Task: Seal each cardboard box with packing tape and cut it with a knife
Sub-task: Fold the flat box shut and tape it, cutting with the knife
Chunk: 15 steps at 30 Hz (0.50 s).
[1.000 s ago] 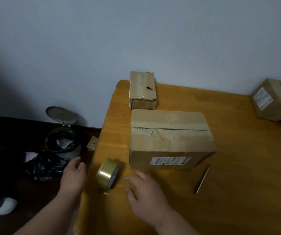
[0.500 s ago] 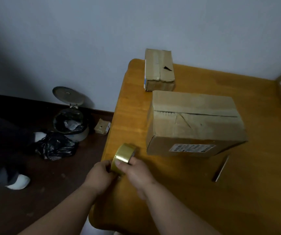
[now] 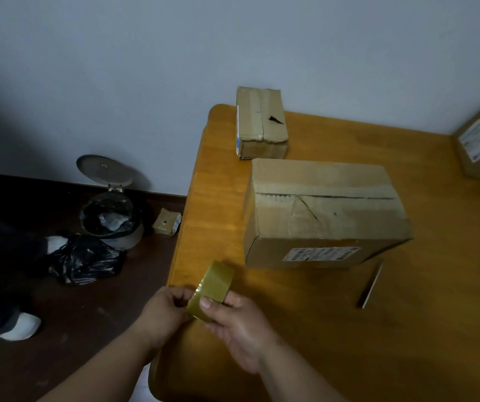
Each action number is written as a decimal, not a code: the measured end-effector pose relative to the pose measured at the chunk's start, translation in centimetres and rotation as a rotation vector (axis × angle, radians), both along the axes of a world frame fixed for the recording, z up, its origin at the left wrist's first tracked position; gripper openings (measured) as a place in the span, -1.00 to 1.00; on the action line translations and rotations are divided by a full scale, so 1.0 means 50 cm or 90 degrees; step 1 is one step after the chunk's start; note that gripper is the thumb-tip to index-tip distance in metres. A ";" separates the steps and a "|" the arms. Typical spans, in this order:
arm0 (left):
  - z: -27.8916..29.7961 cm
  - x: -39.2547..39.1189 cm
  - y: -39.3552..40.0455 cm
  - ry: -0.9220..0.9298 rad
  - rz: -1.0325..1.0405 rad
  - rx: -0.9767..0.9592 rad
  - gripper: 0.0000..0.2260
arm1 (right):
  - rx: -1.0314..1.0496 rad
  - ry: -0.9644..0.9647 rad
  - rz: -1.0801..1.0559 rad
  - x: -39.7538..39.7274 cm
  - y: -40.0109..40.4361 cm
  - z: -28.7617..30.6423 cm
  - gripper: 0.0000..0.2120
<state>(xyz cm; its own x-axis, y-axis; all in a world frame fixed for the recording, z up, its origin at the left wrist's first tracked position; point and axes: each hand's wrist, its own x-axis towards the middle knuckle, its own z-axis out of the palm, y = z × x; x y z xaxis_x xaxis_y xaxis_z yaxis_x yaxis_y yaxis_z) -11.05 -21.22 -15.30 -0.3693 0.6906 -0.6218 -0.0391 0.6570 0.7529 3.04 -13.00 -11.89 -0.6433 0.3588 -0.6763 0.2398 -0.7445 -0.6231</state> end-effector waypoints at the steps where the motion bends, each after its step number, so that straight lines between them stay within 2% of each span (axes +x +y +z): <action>1: 0.000 0.001 -0.003 0.004 0.016 0.002 -0.93 | -0.002 0.010 0.003 0.006 -0.001 0.004 -0.86; 4: 0.010 -0.004 -0.003 -0.021 0.047 -0.001 -0.89 | 0.007 0.045 -0.003 0.020 0.004 0.026 -0.86; 7: 0.041 -0.011 0.017 -0.080 -0.012 0.032 -0.82 | 0.006 0.089 -0.023 0.042 0.033 0.056 -0.72; 10: 0.071 -0.002 0.042 -0.073 -0.074 0.047 -0.83 | 0.001 0.136 -0.049 0.076 0.060 0.083 -0.64; 13: 0.085 0.025 0.061 -0.102 -0.099 0.011 -0.92 | 0.001 0.134 -0.086 0.112 0.064 0.097 -0.64; 15: 0.090 0.049 0.076 -0.143 -0.074 -0.027 -0.86 | 0.021 0.131 -0.102 0.135 0.056 0.103 -0.69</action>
